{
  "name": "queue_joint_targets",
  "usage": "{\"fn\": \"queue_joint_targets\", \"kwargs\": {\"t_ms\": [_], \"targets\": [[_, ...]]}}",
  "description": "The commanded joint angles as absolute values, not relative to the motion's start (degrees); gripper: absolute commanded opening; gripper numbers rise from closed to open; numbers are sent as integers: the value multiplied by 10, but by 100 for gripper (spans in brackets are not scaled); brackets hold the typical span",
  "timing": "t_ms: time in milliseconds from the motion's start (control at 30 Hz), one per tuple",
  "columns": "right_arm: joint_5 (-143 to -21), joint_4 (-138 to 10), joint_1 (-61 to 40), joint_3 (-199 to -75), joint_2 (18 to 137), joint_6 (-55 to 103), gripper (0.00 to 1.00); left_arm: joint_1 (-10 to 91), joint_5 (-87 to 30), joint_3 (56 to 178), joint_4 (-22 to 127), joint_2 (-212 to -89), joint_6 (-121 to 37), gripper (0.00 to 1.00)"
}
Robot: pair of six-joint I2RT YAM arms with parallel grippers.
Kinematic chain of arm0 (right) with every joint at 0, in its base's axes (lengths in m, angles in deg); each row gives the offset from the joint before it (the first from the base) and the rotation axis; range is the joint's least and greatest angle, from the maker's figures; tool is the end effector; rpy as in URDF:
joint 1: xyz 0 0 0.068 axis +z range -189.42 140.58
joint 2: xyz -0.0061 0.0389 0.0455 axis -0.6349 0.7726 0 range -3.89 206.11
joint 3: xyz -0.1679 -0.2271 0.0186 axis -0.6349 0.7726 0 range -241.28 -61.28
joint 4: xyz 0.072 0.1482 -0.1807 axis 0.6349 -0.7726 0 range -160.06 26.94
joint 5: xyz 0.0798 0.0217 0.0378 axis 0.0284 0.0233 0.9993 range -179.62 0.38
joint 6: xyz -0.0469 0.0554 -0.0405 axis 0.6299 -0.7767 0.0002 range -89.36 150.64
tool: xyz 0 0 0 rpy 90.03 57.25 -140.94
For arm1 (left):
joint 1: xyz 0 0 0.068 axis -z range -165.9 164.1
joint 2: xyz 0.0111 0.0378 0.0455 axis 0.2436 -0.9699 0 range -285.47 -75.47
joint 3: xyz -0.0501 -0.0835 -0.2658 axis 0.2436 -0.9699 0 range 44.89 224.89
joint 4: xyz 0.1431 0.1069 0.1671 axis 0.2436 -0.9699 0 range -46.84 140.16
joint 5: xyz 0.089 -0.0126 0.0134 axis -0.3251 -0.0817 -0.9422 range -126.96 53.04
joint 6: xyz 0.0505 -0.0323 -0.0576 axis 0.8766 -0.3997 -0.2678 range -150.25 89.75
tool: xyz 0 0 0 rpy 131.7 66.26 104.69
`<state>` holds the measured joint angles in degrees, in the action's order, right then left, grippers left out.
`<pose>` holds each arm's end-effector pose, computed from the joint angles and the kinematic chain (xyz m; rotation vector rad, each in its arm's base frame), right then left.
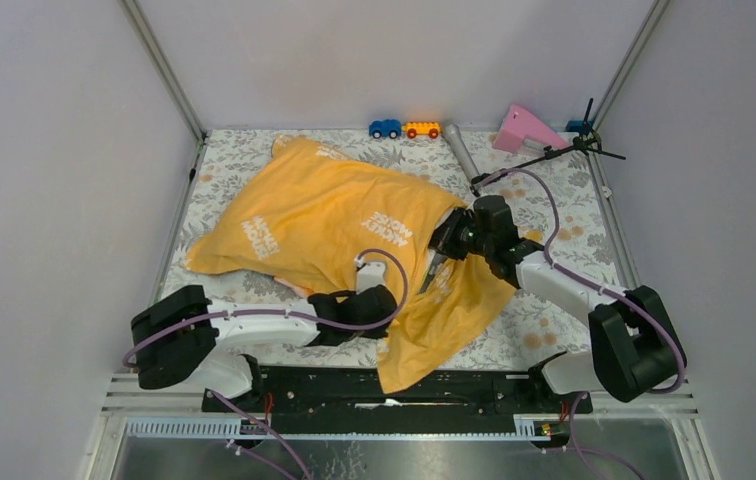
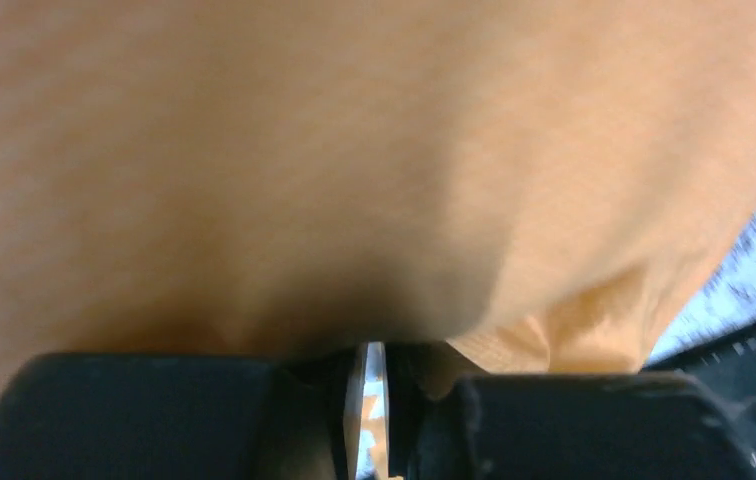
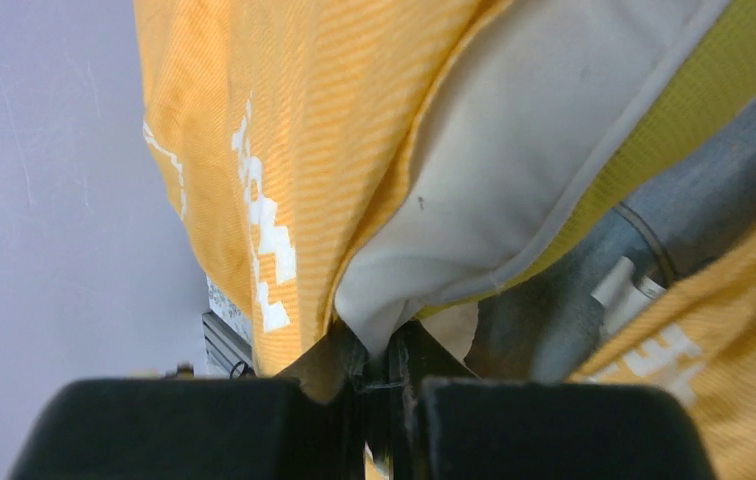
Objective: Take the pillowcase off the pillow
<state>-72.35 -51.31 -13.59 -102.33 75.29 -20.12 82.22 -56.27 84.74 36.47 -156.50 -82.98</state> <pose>0.2717 0.1554 0.2266 0.2724 2.1904 1.1066 0.1228 -0.2411 0.1640 0.2024 2.5081 -0.4806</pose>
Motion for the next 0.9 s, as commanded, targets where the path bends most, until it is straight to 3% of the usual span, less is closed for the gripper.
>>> {"fn": "queue_joint_targets", "kwargs": {"t_ms": [0, 333, 567, 700, 767, 867], "targets": [[-693, -554, -170, -1077, 689, -186, 0, 759, -600, 803, 396, -1514, -830, 11], [-683, -724, -242, -1118, 629, -126, 0, 582, -600, 762, 387, -1399, -762, 0], [-680, -722, -277, -1115, 628, -130, 0, 535, -601, 753, 396, -1352, -758, 0], [-653, -682, -276, -1105, 638, -153, 0, 535, -531, 775, 399, -1359, -721, 0], [-647, -669, -277, -1104, 644, -160, 0, 537, -477, 786, 401, -1357, -703, 13], [-632, -649, -276, -1103, 648, -182, 0, 549, -451, 791, 398, -1346, -688, 52]]}}
